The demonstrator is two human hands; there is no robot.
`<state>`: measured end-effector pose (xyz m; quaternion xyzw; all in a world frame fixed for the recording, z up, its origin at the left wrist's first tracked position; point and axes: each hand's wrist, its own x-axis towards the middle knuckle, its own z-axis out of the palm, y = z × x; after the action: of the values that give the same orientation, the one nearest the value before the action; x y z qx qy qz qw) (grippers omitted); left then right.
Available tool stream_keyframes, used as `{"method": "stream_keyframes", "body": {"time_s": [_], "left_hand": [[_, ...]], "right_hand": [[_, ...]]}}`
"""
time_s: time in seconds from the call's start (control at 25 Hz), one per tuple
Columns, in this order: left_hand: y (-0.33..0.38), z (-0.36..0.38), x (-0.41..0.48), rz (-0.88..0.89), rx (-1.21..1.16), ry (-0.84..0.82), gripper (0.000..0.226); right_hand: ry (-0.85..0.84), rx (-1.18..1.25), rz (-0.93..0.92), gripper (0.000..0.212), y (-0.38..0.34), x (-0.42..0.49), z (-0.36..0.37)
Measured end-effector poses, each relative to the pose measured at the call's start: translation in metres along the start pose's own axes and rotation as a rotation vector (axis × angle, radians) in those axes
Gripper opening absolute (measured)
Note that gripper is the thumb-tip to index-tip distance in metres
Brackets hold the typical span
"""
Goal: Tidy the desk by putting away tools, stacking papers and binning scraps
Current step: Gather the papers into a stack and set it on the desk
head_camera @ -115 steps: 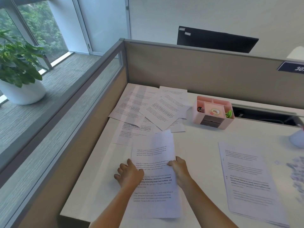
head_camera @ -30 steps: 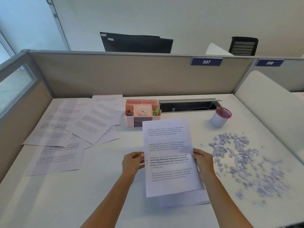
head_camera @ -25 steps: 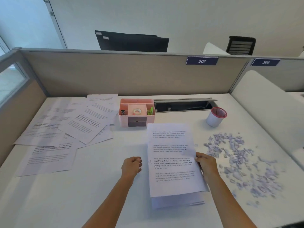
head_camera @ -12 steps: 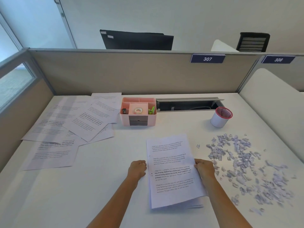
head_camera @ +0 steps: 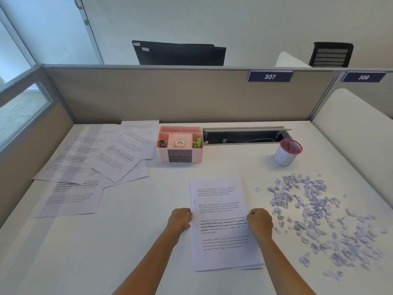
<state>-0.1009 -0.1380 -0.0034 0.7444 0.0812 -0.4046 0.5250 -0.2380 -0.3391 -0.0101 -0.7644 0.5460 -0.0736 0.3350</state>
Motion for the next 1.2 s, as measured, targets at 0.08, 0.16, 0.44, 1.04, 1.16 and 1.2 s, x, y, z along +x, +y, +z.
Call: {"method": "stream_keyframes", "body": {"time_s": [0.08,0.16,0.44,1.04,1.16,1.2], "left_hand": [[-0.002,-0.002,0.001,0.001,0.03,-0.003,0.026],[-0.004,-0.007,0.001,0.013,0.037,0.006,0.021],[-0.011,-0.065,-0.007,0.049,-0.023,0.107,0.032],[-0.023,-0.31,0.003,0.133,0.043,0.387,0.03],[-0.025,-0.351,0.014,0.164,0.136,0.428,0.031],[-0.025,-0.362,0.018,0.171,0.165,0.437,0.031]], "right_hand": [[-0.043,-0.054,-0.003,0.027,-0.003,-0.004,0.0],[-0.072,-0.098,0.001,0.014,-0.007,-0.008,-0.001],[-0.041,-0.097,-0.105,0.041,-0.044,-0.029,0.016],[-0.214,-0.095,-0.425,0.027,-0.215,-0.134,0.179],[-0.245,-0.125,-0.467,0.03,-0.247,-0.148,0.214],[-0.245,-0.144,-0.485,0.032,-0.257,-0.151,0.224]]}}
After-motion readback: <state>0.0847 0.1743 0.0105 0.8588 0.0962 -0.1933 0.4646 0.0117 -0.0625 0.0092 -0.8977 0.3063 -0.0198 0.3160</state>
